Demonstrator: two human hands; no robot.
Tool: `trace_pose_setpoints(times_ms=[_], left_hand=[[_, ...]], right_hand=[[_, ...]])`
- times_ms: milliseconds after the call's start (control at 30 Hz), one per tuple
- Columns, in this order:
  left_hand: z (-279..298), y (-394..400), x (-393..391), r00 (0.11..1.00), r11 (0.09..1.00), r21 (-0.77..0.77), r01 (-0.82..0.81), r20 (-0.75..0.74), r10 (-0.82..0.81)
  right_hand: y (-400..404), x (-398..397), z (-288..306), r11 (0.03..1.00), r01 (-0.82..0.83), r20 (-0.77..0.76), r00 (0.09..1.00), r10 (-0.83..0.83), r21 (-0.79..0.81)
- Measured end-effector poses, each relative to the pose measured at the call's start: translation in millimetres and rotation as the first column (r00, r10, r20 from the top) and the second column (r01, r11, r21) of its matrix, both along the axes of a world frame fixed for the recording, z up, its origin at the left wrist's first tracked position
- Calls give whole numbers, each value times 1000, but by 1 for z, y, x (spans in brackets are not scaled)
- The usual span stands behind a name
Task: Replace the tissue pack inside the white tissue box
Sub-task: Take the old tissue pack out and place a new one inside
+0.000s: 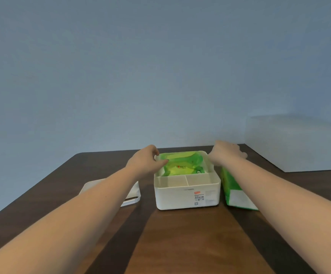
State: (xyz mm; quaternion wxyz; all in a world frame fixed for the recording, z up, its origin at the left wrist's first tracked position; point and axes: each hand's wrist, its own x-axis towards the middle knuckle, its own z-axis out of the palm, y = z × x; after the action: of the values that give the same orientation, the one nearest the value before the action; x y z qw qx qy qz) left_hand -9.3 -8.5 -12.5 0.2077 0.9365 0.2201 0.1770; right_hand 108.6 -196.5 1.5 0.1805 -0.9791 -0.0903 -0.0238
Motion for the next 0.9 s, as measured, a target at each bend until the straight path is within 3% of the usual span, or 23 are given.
trace_pose_setpoints(times_ms=[267, 467, 733, 900], left_hand=[[-7, -5, 17, 995, 985, 172, 1, -101, 16], [-6, -4, 23, 1000, 982, 189, -12, 22, 8], [15, -1, 22, 932, 995, -40, -89, 348, 98], [20, 17, 24, 927, 982, -34, -188, 323, 189]], right_hand=[[-18, 46, -46, 982, -14, -254, 966, -34, -186], [-29, 22, -39, 976, 35, -292, 951, -98, -213], [-36, 26, -37, 991, 76, -198, 975, -96, -108], [-26, 31, -10, 997, 47, 8, 999, -47, 57]])
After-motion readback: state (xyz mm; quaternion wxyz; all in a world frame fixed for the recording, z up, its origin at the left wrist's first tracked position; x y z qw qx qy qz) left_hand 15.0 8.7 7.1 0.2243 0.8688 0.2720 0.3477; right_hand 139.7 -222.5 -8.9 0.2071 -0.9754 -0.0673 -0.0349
